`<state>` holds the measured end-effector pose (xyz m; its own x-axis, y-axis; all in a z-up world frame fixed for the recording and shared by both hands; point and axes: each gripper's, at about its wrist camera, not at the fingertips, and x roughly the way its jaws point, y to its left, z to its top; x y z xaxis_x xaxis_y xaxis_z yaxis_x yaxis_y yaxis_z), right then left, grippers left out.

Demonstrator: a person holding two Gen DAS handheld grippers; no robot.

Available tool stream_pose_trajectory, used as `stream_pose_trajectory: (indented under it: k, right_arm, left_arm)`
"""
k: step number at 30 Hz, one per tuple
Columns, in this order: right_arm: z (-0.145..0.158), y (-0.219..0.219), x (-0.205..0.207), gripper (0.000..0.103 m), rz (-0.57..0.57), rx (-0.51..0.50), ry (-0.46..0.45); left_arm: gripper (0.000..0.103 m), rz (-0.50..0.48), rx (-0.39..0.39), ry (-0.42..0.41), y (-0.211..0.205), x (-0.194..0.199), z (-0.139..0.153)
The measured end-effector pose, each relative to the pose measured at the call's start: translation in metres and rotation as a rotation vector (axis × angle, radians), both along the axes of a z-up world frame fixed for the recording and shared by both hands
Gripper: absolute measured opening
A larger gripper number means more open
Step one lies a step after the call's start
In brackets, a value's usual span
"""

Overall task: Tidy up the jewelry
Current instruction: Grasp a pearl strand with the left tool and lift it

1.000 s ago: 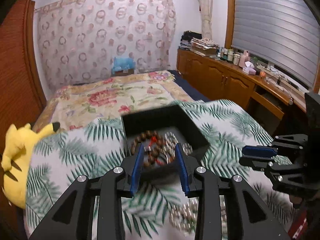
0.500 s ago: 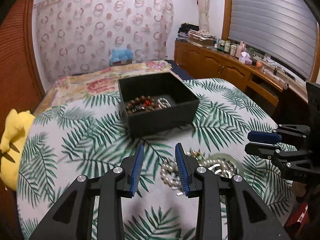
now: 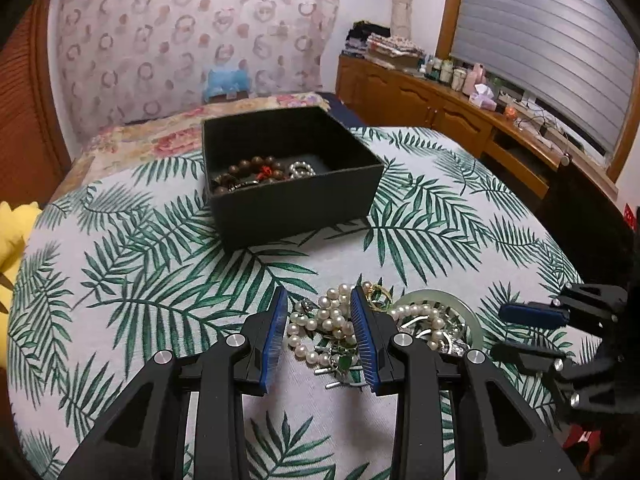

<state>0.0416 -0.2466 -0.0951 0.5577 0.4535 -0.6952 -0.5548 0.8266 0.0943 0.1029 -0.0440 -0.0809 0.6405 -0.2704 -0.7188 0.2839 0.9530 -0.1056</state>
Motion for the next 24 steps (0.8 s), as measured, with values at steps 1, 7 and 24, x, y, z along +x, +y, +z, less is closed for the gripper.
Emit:
stream_pose_trajectory:
  k: [1,7,24]
  right_arm:
    - [-0.001,0.001,-0.001,0.035,0.002,-0.004,-0.004]
    - [-0.007,0.005,-0.003,0.035,0.004,-0.017,-0.006]
    - [-0.009,0.003,0.002,0.035,0.006,-0.010,0.011]
  left_arm:
    - [0.031,-0.004,-0.004,0.003,0.000,0.001,-0.001]
    - [0.031,-0.029,-0.009,0.027,-0.006,0.008,-0.005]
    - [0.013,-0.048,-0.039,0.054,-0.009,0.012,-0.011]
